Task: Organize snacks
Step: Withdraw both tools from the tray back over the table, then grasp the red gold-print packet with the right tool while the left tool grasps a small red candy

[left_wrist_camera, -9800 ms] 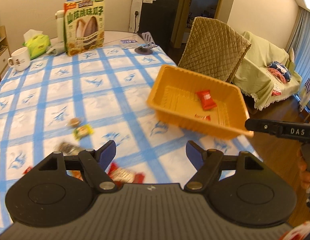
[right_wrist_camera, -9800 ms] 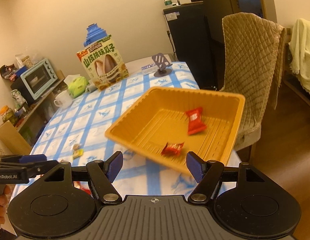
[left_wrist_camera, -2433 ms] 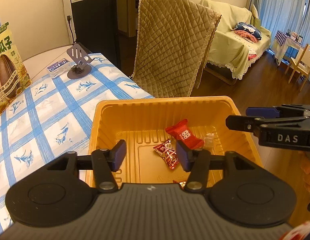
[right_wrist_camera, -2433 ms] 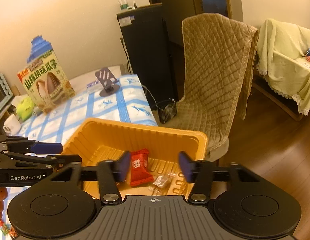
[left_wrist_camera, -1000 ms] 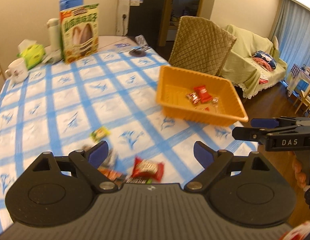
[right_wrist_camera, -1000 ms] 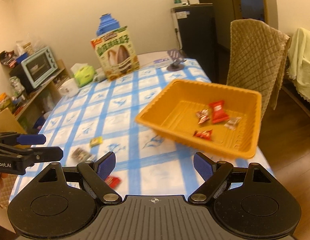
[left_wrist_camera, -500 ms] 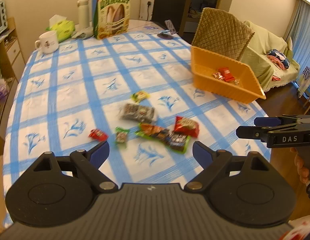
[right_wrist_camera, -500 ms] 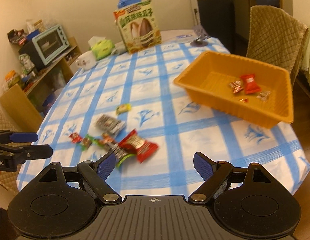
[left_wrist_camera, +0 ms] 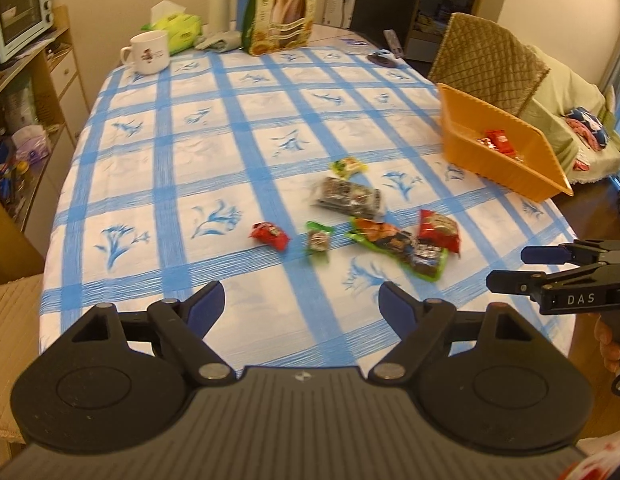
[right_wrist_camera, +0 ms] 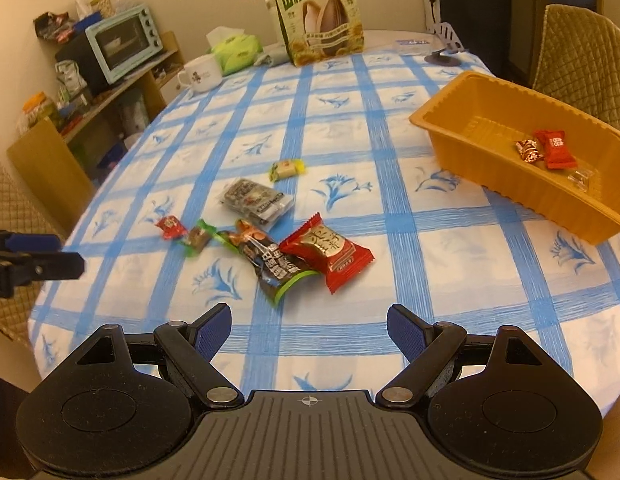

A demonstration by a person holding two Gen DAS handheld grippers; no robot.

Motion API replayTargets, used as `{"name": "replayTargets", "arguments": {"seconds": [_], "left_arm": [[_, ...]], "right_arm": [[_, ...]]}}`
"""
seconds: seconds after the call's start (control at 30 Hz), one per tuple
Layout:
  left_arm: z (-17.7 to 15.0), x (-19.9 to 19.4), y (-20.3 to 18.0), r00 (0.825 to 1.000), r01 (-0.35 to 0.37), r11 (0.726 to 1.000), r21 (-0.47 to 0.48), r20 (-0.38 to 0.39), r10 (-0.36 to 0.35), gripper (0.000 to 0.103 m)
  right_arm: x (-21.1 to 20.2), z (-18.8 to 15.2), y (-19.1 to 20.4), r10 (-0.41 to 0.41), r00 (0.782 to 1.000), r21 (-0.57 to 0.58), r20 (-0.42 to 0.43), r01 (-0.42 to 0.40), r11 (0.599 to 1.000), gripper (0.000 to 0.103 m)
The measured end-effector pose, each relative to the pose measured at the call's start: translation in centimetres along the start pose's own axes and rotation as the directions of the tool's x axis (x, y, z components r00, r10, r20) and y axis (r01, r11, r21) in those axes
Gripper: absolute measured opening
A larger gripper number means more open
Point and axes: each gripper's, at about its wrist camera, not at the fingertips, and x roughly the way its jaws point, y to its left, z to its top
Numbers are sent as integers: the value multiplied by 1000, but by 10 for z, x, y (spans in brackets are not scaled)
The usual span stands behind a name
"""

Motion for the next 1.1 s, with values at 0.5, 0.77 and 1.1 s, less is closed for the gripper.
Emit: {"name": "replayTargets", "arguments": {"seconds": [0.5,0.77,1.1], "left_arm": [[0,17,17,998,-49,996,-71,-29,47,78],[1,24,18,996,-78,993,-94,-47,74,77],[1,27,19,994,-102,988,-116,-51,96,77]], "right_arm": [[39,26,-22,-41,999,-145,18,43,988,73],[65,39,-24,-15,1000,-264,8,17,964,59],[91,45,-13,17,999,-358,-41,-30,933,48]]}}
